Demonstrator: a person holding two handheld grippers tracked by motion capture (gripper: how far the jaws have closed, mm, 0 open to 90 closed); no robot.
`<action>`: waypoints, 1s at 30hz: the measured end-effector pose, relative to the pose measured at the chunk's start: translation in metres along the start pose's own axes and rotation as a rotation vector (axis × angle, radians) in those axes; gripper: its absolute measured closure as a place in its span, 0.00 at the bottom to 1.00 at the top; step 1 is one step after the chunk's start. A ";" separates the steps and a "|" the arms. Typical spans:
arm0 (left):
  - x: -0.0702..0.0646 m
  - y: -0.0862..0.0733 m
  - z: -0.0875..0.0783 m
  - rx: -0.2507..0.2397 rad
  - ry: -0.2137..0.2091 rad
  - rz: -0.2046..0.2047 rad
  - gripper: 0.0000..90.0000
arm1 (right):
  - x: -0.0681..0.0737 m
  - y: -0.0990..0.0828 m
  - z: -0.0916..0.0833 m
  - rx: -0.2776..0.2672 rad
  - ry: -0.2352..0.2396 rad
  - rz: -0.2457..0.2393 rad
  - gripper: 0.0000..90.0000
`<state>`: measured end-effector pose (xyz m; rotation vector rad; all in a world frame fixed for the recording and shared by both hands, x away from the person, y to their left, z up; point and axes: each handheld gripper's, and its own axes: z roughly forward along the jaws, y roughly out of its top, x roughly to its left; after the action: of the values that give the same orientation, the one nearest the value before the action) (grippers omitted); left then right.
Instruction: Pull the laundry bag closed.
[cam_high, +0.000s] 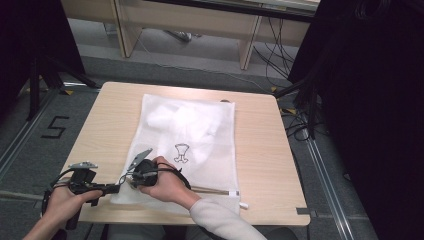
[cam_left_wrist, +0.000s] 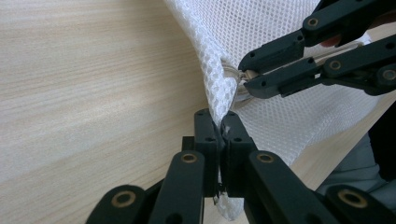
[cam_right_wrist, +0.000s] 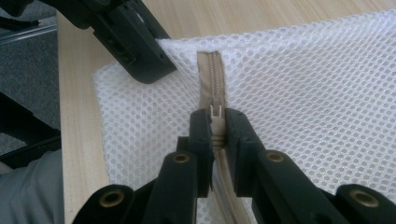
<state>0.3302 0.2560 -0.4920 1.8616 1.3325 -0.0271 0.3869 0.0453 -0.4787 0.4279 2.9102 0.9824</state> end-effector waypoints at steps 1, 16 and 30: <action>0.000 0.000 0.000 0.003 -0.001 0.001 0.96 | 0.000 -0.001 0.000 0.004 0.002 0.002 0.92; -0.005 0.002 -0.001 0.045 0.052 0.094 0.96 | 0.000 -0.012 -0.005 0.001 0.006 0.001 0.92; -0.006 0.001 0.000 0.022 0.040 0.065 0.96 | -0.002 -0.023 -0.011 -0.008 0.000 0.026 0.92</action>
<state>0.3291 0.2512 -0.4889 1.9325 1.3027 0.0296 0.3816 0.0214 -0.4839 0.4661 2.9069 0.9968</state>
